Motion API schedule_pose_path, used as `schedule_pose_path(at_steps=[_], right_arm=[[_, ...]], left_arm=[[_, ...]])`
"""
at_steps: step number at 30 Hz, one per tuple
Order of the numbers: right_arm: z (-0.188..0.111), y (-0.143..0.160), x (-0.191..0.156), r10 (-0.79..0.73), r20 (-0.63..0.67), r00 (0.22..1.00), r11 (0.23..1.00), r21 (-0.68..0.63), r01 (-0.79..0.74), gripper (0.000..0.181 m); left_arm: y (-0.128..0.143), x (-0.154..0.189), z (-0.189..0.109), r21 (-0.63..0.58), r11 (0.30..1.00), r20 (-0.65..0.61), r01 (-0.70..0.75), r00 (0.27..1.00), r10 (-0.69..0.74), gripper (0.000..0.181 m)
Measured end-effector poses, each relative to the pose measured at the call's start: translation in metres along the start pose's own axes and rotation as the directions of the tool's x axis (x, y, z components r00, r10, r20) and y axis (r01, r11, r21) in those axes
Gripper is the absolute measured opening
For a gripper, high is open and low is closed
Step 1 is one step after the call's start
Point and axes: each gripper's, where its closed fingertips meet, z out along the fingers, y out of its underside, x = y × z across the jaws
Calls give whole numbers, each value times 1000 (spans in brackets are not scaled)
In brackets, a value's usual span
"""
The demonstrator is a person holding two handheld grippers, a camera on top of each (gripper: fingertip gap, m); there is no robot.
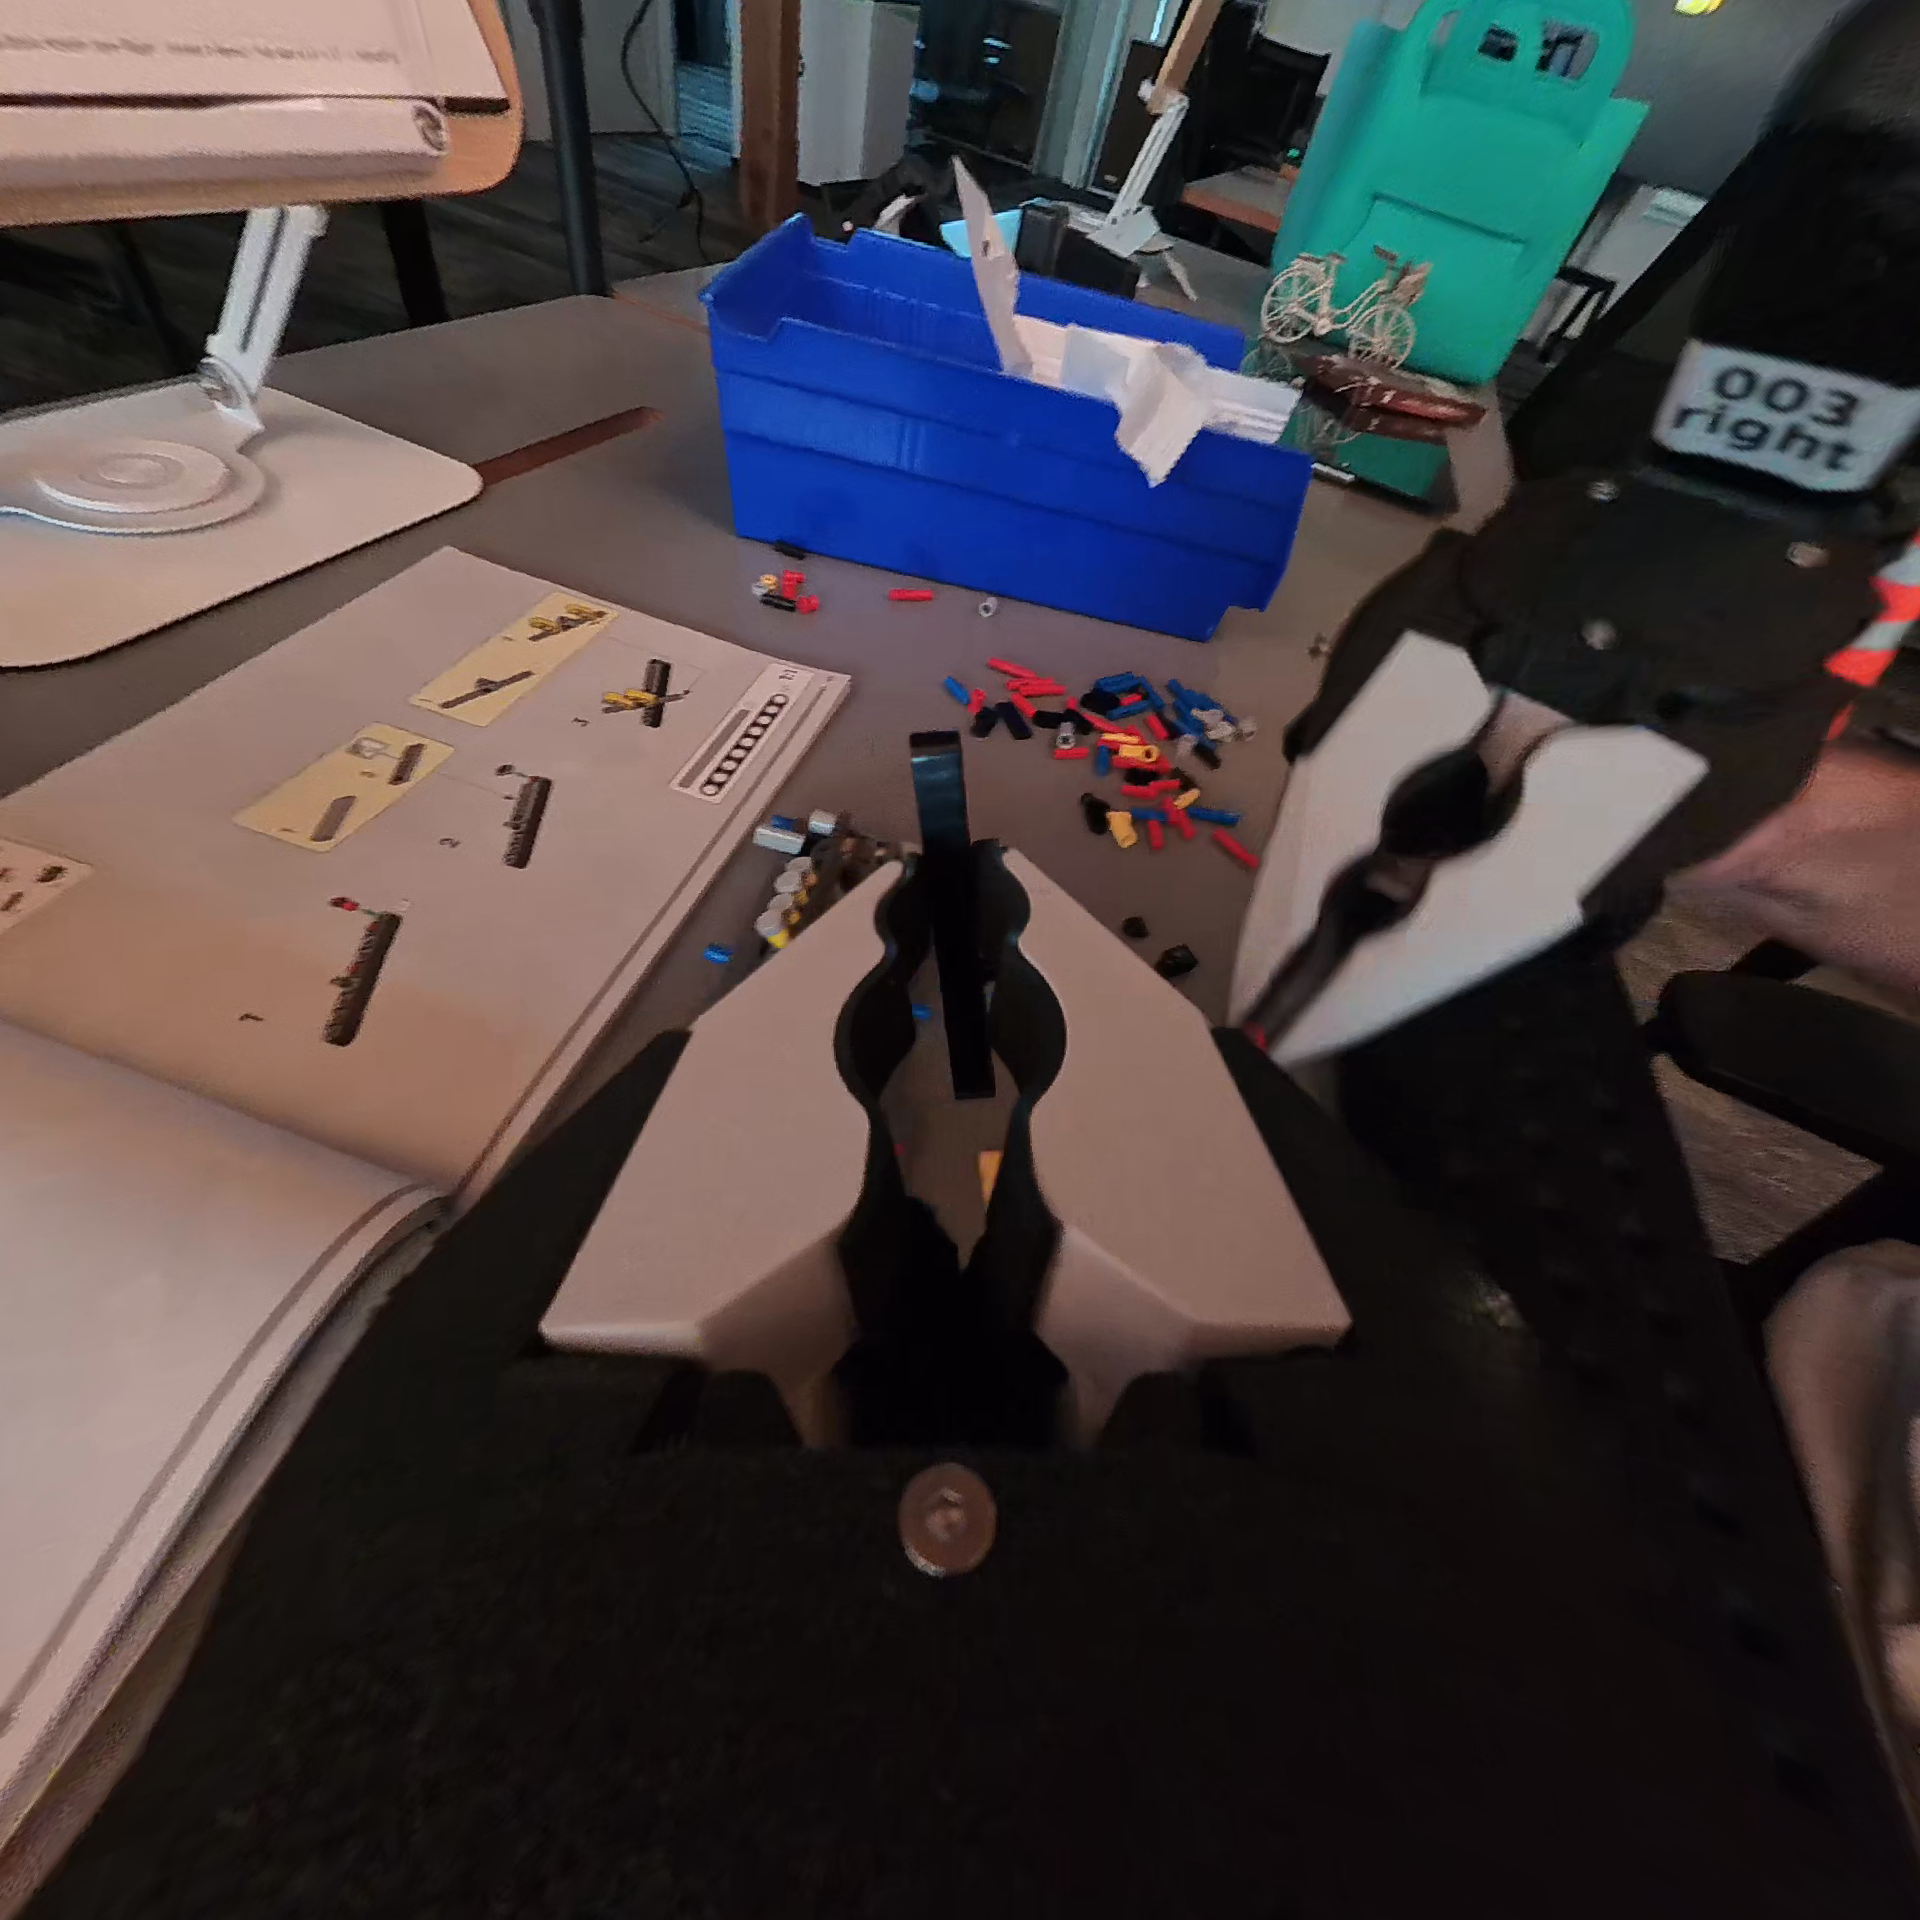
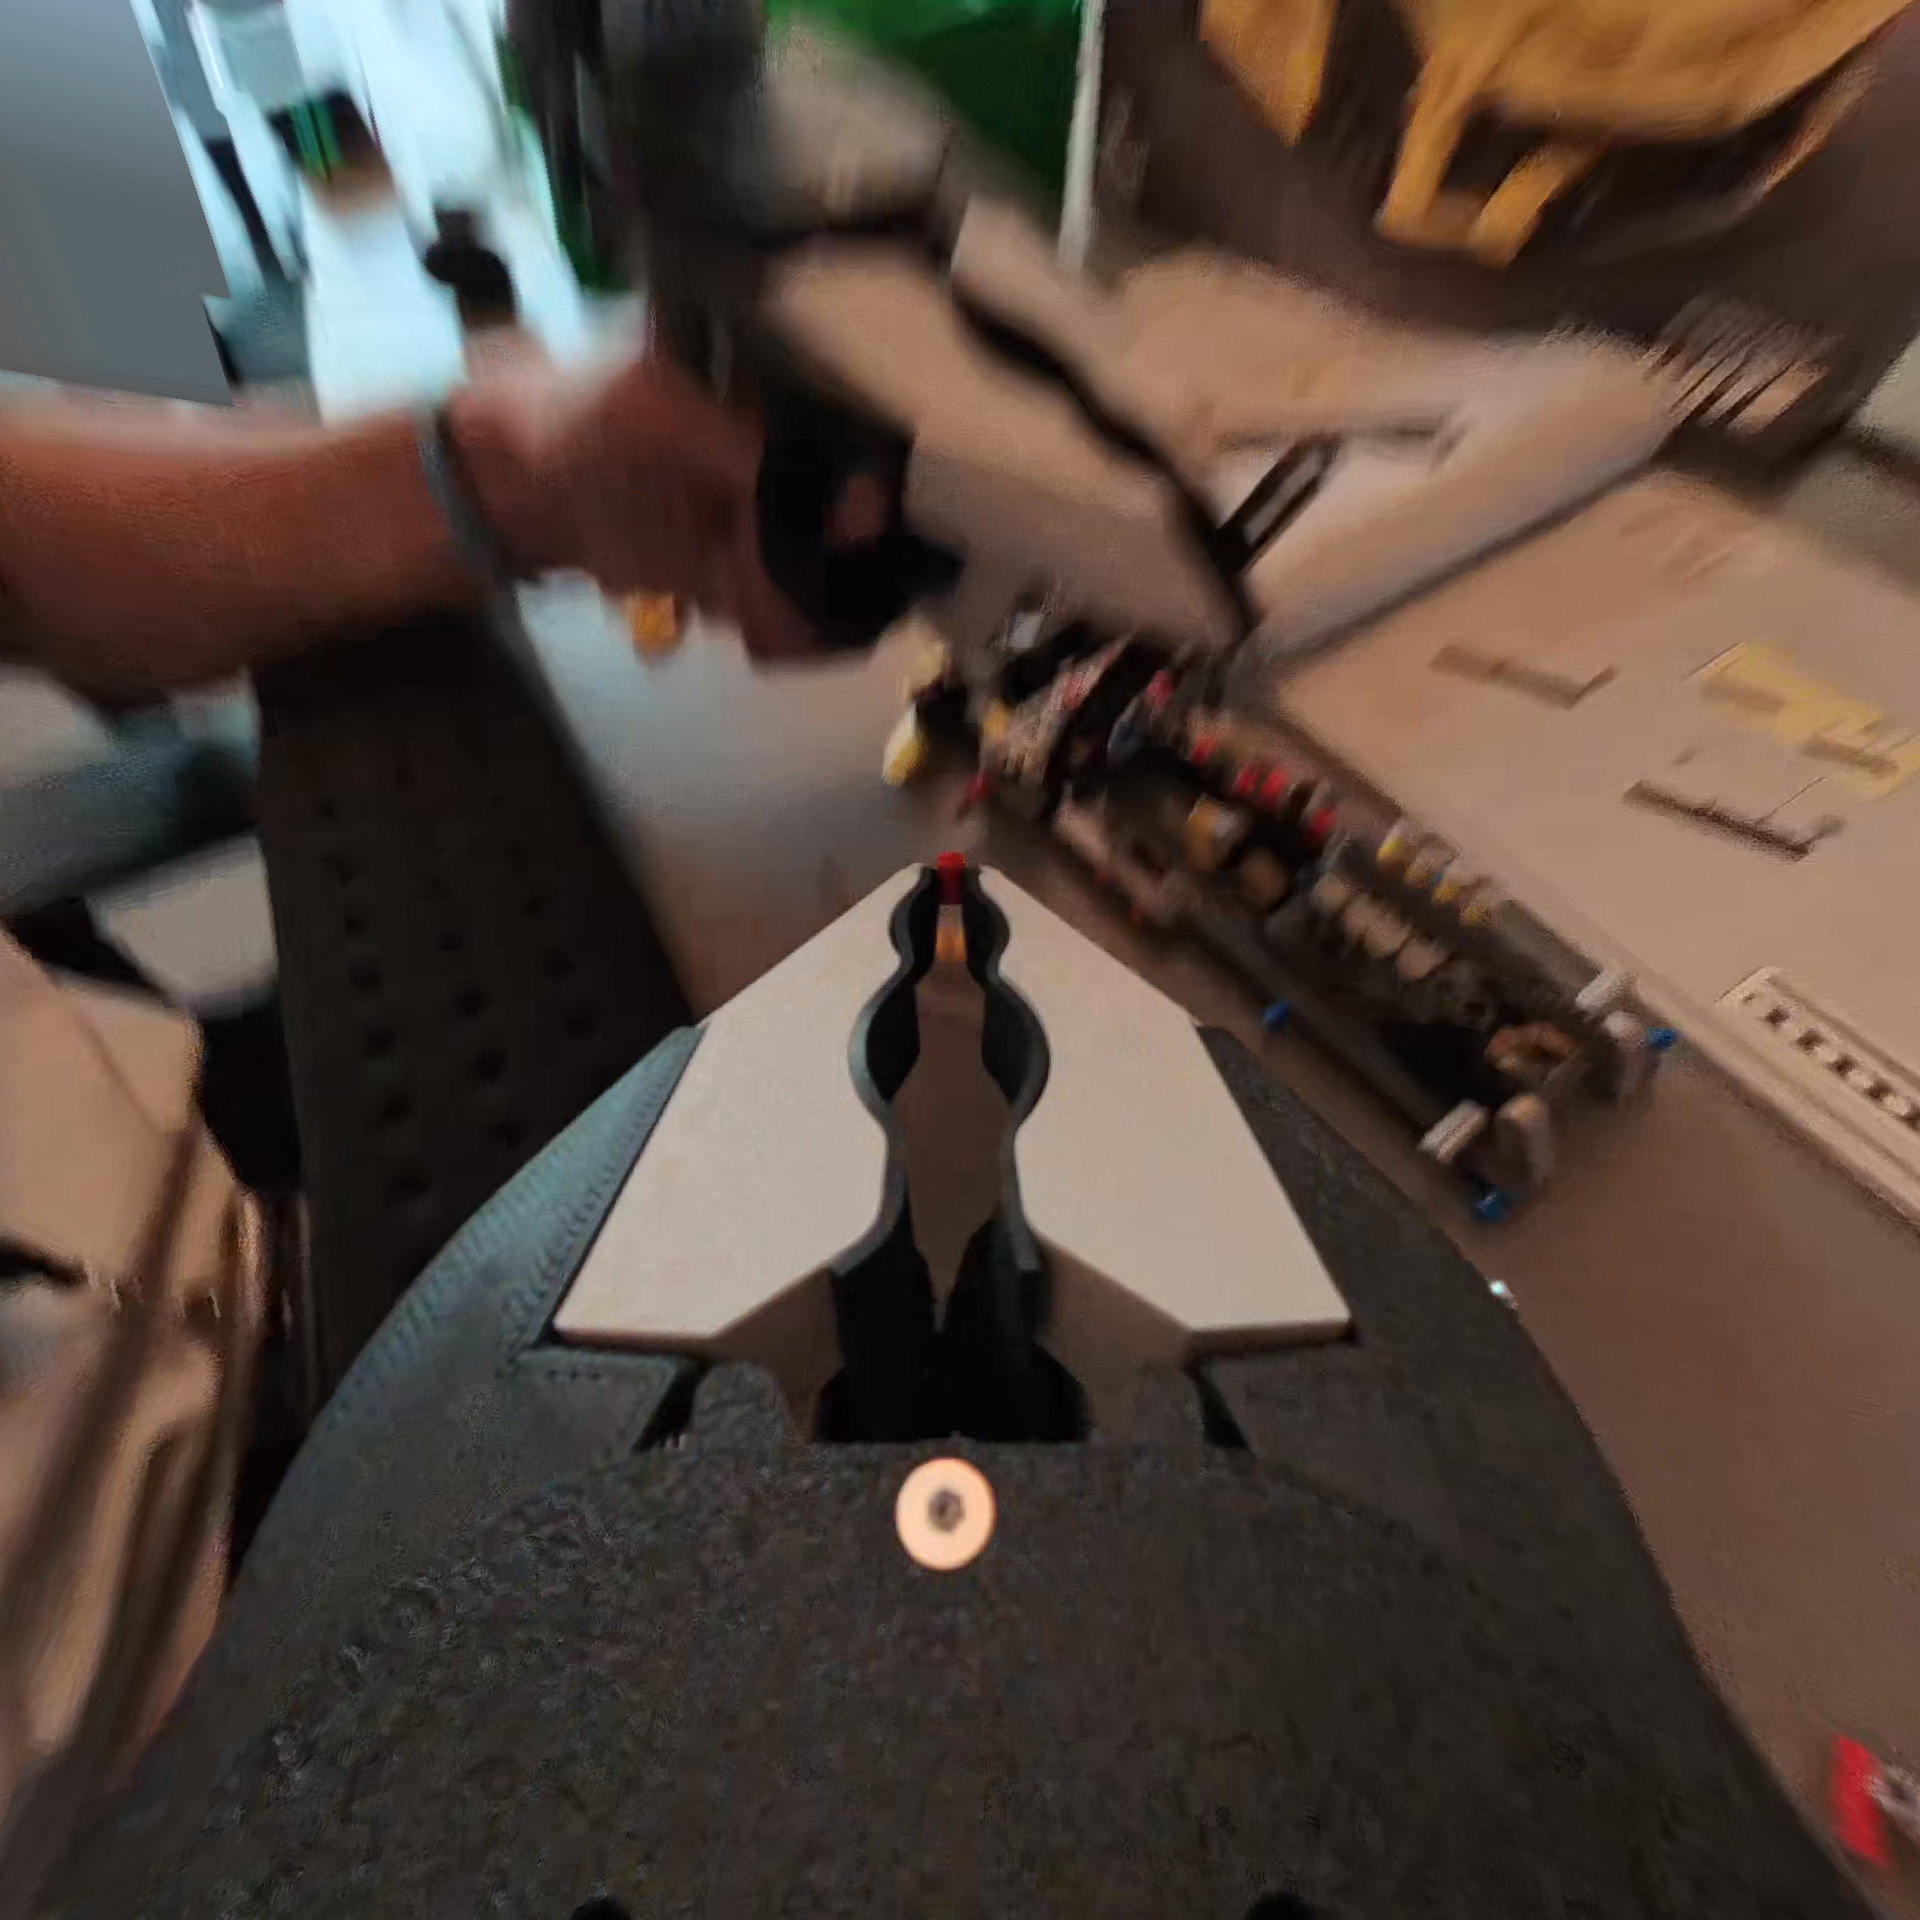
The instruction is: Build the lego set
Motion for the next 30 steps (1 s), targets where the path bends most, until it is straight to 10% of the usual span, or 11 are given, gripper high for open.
schedule_pose_path(at_steps=[5,30], right_arm=[[-15,-42,19,162,3,987,921,358,-152,3],[-1,-22,30,132,-80,988,948,301,-102,4]], left_arm=[[-5,18,0,28,999,-89,26,996,-23,6],[8,25,7,-23,999,-106,-46,993,43,6]])
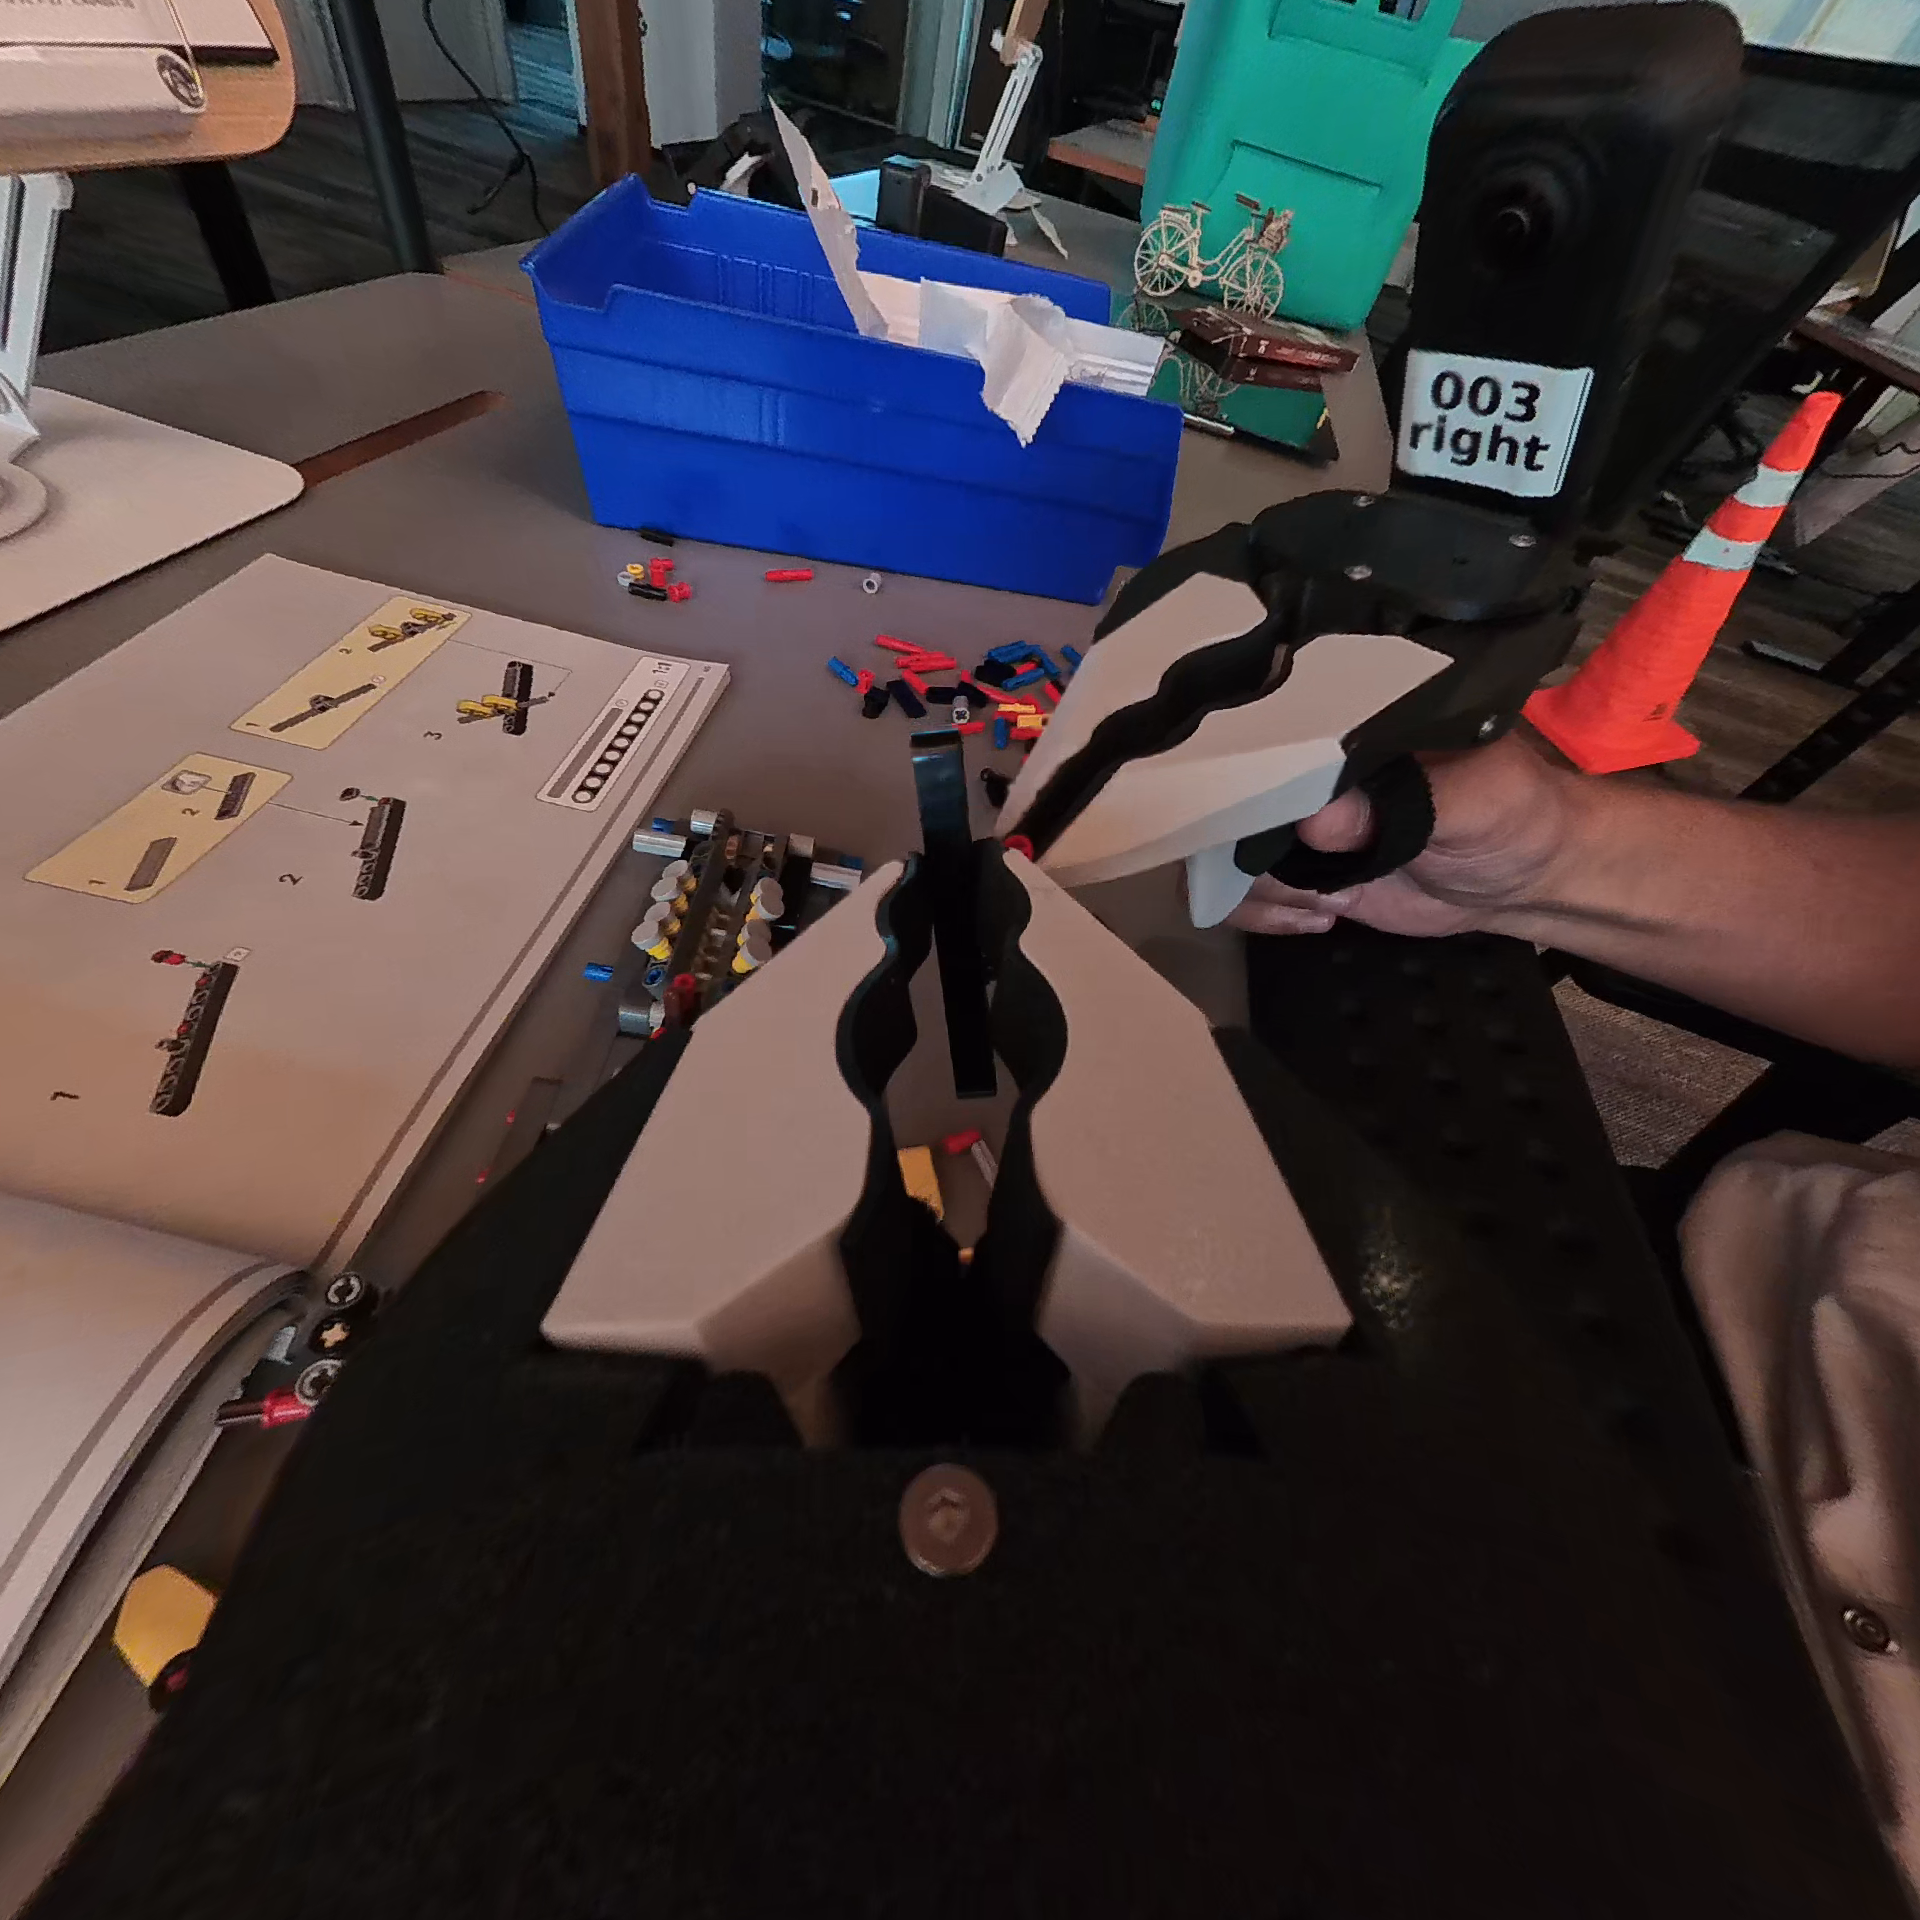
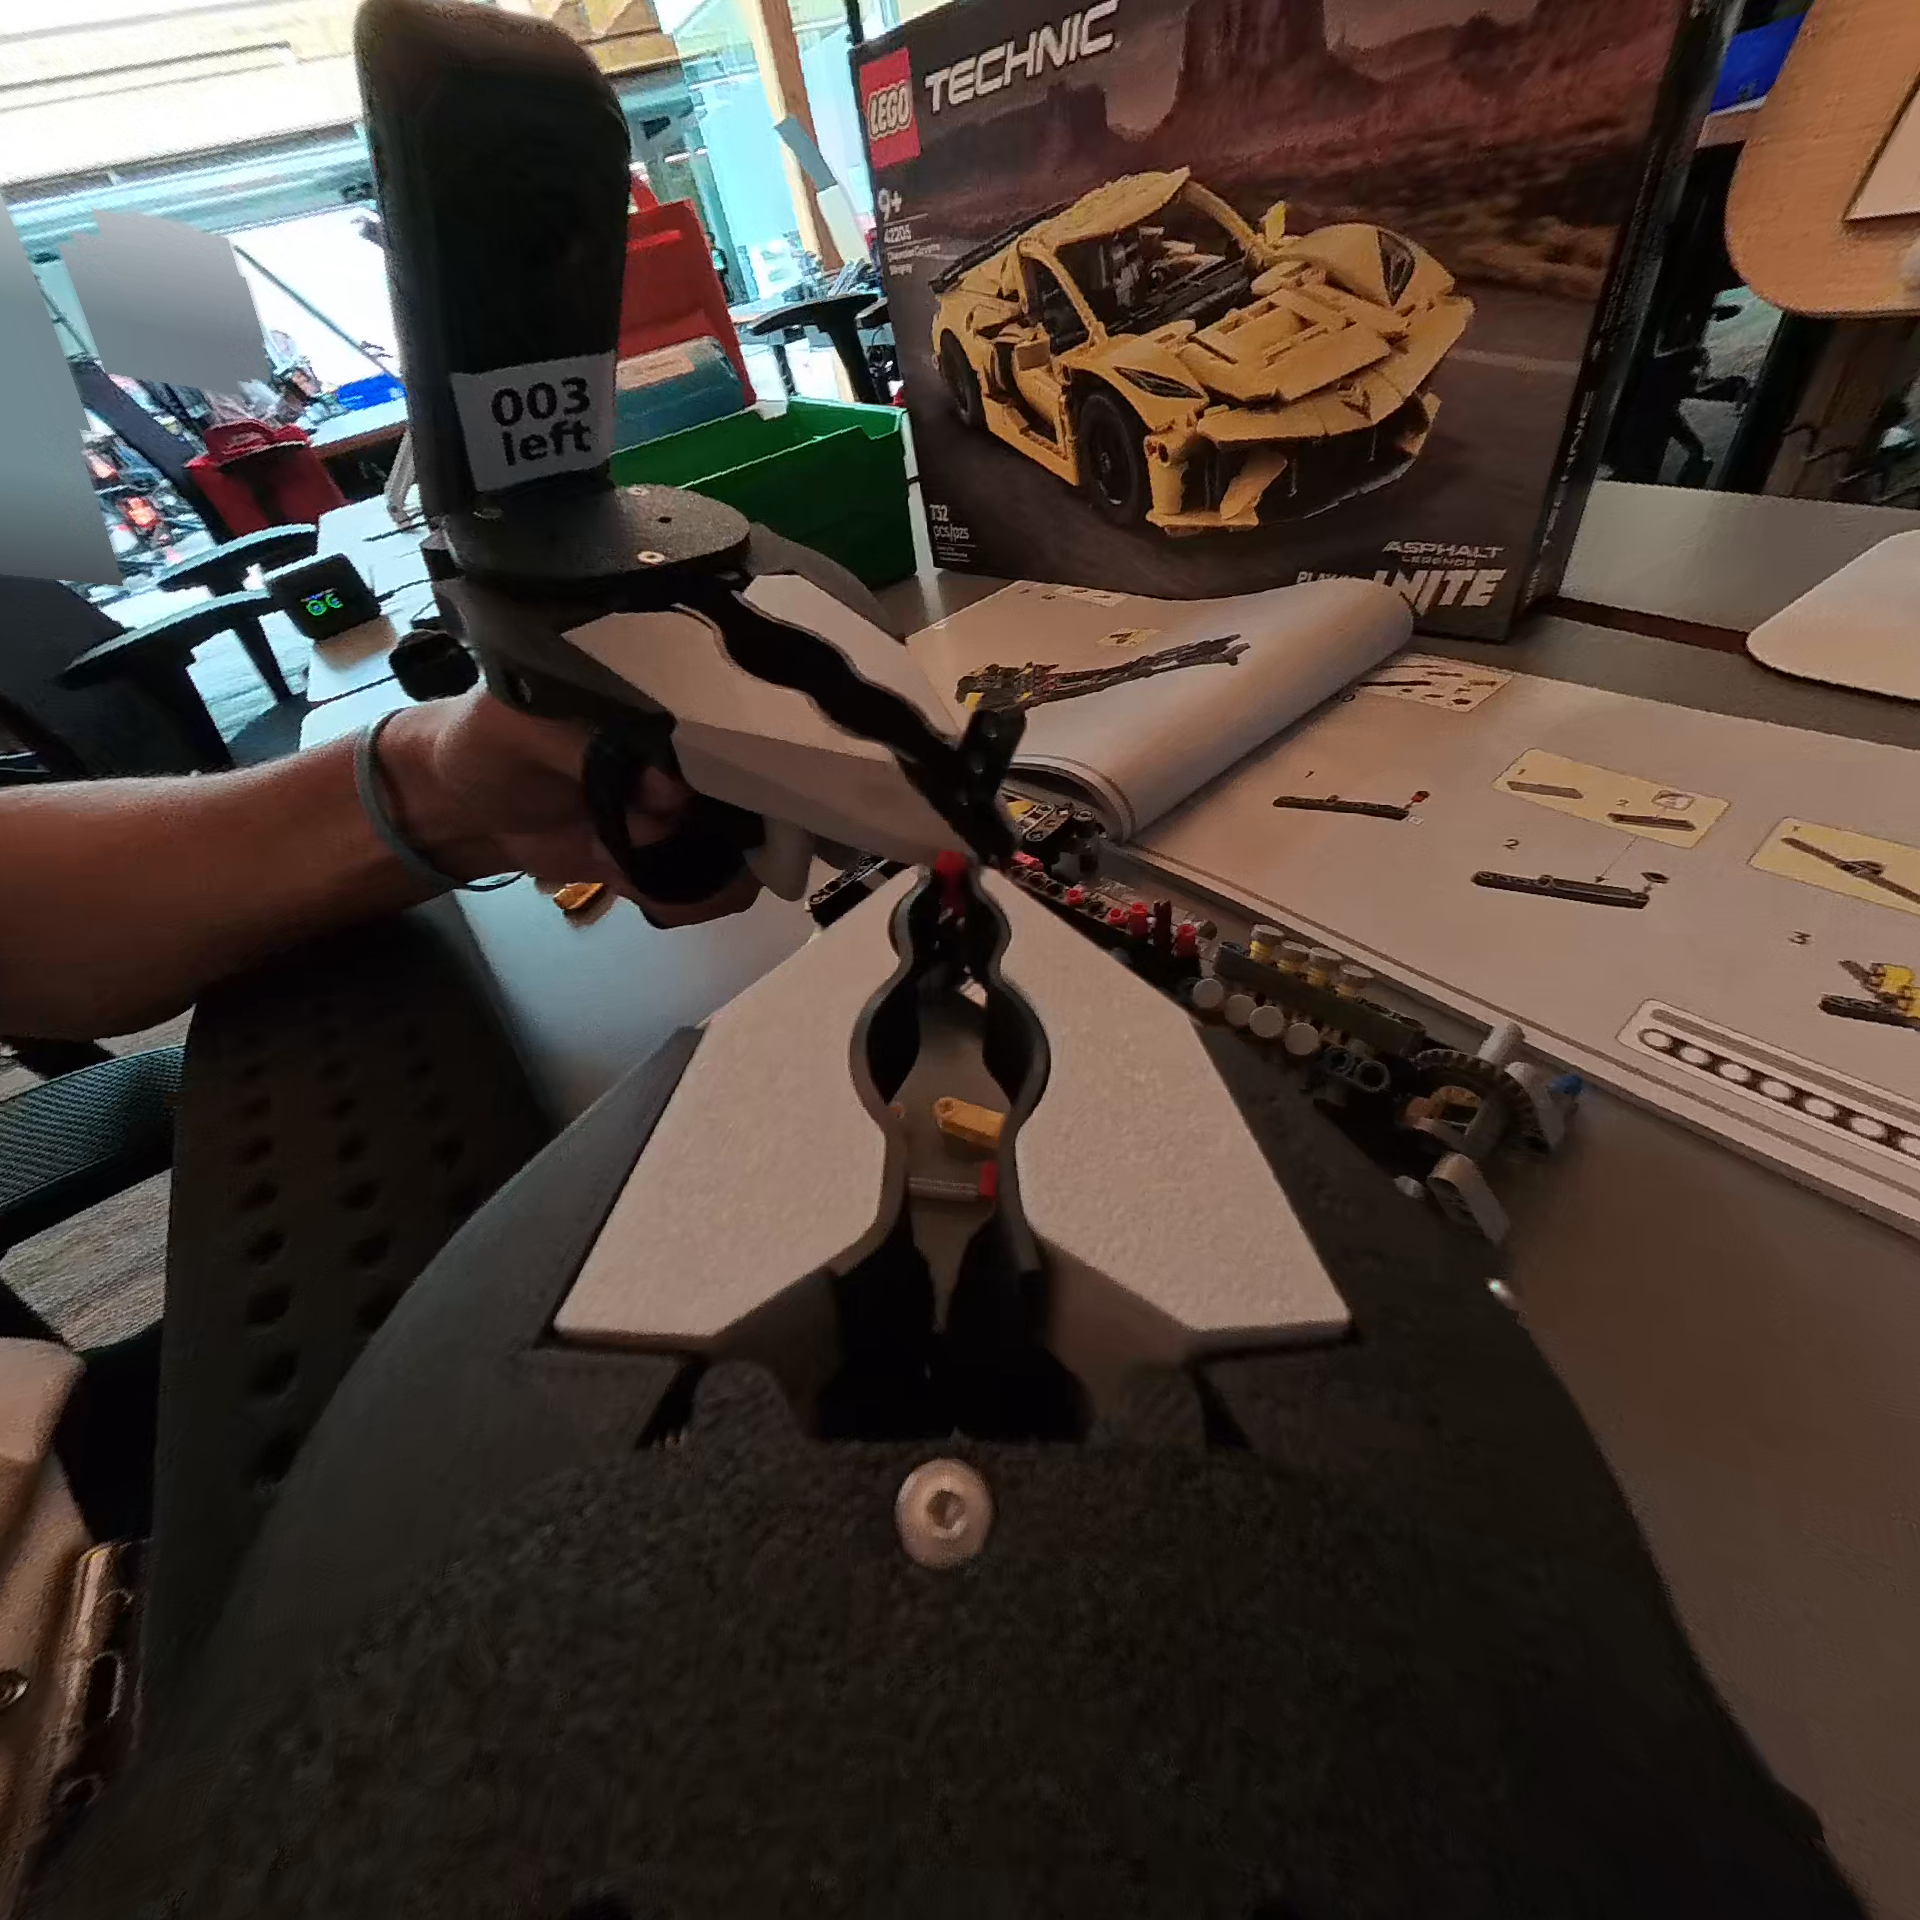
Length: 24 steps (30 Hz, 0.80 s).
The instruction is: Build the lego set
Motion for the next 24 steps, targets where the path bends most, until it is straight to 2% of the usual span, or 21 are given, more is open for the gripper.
schedule_pose_path(at_steps=[13,24], right_arm=[[4,4,4,-31,-33,999,999,-30,30,4],[4,6,6,-17,-30,999,999,-40,15,4]], left_arm=[[2,-5,-2,-31,995,55,-91,994,93,6],[2,-4,0,-21,998,36,-51,998,52,6]])
